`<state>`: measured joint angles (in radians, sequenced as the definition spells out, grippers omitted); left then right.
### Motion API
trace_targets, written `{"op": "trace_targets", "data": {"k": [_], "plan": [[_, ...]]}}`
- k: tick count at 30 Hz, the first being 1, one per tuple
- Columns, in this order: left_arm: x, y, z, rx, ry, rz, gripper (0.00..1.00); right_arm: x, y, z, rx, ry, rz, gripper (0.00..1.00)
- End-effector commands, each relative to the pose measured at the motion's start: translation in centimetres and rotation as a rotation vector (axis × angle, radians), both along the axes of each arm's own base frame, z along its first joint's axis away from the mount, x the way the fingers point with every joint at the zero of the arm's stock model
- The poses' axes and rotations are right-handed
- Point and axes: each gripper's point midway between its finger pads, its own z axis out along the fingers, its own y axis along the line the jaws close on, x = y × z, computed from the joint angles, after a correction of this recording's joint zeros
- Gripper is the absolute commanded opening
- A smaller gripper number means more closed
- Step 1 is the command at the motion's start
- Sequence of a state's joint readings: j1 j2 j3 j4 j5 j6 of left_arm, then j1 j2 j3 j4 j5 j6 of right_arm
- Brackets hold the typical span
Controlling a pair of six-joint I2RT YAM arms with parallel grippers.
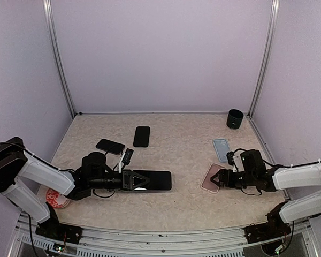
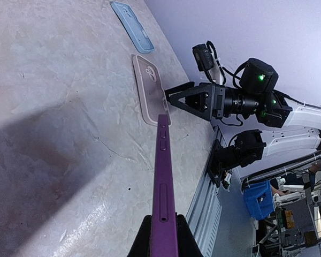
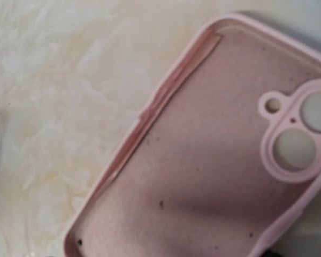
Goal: Put the phone into the phone case
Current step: Move the phone case to the center of the board.
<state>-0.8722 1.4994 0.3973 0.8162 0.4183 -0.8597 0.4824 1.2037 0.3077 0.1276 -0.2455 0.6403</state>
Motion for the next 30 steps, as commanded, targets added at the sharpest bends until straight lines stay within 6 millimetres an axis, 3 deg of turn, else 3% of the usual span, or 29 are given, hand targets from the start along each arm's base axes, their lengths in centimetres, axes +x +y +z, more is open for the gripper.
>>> {"op": "trace_targets", "data": {"k": [1, 14, 18, 30], "plan": [[0.4, -0.5, 2.4, -0.076, -0.061, -0.004, 0.00, -0.4, 1.2, -0.7, -0.021, 0.031, 0.024, 0.81], [0.3, -0.4, 2.4, -0.083, -0.055, -0.003, 0.00, -0.7, 5.8, -1.4, -0.071, 0.040, 0.151, 0.81], [0.2, -0.3, 2.3, -0.084, -0.053, -0.004, 0.00, -0.4, 6.5, -1.2, -0.114, 0.033, 0.172, 0.81], [0.1, 0.0, 2.0, -0.091, -0.032, -0.002, 0.00, 0.9, 3.6, 3.4, -0.314, -0.082, 0.164, 0.80]]}}
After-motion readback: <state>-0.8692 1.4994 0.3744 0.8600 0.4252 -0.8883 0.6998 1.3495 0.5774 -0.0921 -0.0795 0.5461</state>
